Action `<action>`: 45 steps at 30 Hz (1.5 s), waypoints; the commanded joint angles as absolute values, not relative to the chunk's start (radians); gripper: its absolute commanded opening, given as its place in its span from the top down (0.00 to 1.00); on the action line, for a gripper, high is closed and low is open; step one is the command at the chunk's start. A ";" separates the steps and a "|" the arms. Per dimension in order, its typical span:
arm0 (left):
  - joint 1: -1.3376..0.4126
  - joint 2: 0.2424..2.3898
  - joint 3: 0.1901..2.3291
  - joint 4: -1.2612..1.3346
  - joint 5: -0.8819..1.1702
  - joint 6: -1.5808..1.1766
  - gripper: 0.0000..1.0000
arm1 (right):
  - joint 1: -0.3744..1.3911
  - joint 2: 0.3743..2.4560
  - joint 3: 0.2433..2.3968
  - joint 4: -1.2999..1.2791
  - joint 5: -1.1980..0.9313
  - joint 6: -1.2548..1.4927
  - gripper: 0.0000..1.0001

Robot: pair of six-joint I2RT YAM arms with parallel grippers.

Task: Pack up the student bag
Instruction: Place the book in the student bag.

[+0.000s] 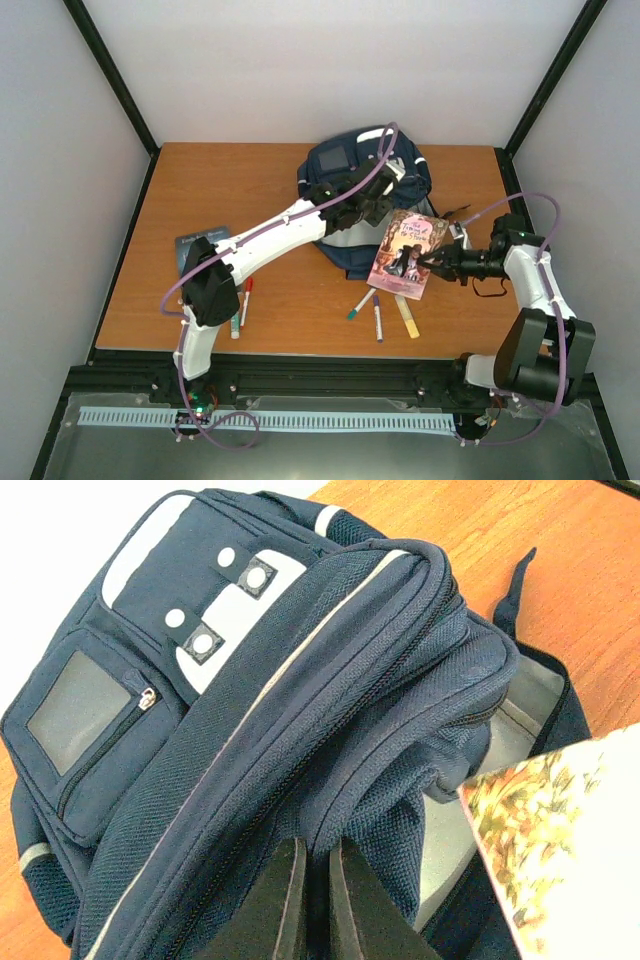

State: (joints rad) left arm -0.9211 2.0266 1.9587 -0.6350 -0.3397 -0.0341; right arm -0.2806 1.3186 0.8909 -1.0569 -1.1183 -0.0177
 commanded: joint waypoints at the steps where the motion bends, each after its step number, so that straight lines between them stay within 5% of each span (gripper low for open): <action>1: -0.922 1.995 1.985 -0.522 -0.337 -0.079 0.99 | -0.230 1.266 0.878 -1.072 -1.112 0.029 0.97; 21: -0.921 1.906 1.971 -0.543 -0.273 -0.123 0.99 | -0.155 1.246 0.903 -1.023 -1.132 0.154 0.97; 27: -0.922 1.889 1.936 -0.535 -0.270 -0.139 0.99 | -0.121 1.419 0.941 -0.825 -1.142 0.080 0.97; 45: -0.923 1.876 1.915 -0.537 -0.259 -0.130 0.99 | -0.074 1.922 1.209 -0.825 -1.213 -0.028 0.97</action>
State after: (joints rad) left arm -0.9211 1.9423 1.8870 -0.6010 -0.2577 -0.1173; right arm -0.0944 1.8832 1.1713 -0.8707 -1.1980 -0.0120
